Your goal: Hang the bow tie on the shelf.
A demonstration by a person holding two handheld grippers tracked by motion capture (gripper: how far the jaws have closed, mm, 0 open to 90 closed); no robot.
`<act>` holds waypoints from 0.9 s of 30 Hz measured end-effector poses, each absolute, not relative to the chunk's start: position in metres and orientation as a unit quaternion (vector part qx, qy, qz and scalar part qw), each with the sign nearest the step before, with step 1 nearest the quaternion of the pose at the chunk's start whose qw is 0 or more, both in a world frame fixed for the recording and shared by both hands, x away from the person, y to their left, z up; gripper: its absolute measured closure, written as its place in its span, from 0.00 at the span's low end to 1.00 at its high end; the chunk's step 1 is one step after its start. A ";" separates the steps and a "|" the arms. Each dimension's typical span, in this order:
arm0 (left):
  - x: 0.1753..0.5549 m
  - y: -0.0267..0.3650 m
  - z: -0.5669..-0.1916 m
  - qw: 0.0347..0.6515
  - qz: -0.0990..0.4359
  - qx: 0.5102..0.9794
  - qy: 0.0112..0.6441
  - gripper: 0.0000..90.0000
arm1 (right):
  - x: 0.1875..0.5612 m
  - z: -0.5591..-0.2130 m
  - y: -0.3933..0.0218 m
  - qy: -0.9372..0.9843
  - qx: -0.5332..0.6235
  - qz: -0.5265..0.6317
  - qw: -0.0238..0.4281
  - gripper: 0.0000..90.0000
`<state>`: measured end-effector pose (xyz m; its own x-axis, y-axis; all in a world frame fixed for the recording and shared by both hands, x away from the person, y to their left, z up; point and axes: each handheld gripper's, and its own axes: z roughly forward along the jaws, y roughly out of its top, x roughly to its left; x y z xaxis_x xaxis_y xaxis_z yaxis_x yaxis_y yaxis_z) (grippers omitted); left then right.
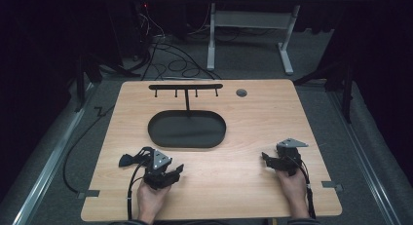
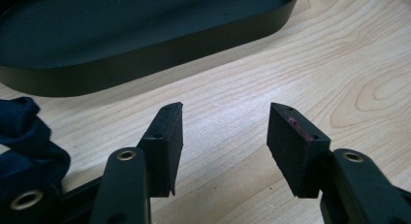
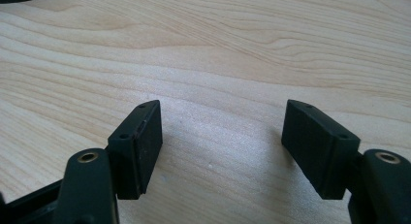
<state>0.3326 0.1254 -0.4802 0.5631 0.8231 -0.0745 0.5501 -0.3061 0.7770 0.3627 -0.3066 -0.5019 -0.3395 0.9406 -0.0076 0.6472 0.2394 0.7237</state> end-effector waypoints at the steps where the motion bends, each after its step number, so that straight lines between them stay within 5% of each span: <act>1: 0.332 0.126 -0.479 0.398 0.172 0.789 0.435 0.53 | 0.363 -0.502 -0.307 0.753 0.527 0.320 0.229 0.36; 27: 0.319 0.164 -0.459 0.429 0.185 0.754 0.462 0.57 | 0.363 -0.502 -0.307 0.753 0.527 0.321 0.228 0.36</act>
